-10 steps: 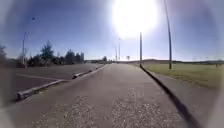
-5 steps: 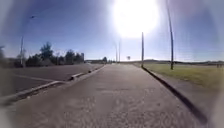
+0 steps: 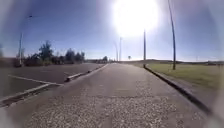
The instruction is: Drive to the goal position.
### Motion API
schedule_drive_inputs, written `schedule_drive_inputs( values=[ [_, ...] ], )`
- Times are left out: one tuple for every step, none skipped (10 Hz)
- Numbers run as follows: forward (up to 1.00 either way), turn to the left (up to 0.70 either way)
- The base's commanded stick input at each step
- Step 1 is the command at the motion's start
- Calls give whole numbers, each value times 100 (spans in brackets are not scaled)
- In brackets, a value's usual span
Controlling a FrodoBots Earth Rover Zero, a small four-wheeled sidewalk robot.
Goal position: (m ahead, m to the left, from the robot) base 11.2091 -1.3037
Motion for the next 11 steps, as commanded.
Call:
schedule_drive_inputs(
  values=[
    [100, 0],
    [100, 0],
    [100, -9],
    [100, -26],
    [100, -40],
    [100, -40],
    [100, -40],
    [100, -40],
    [100, -3],
    [100, -2],
    [100, 0]
  ],
)
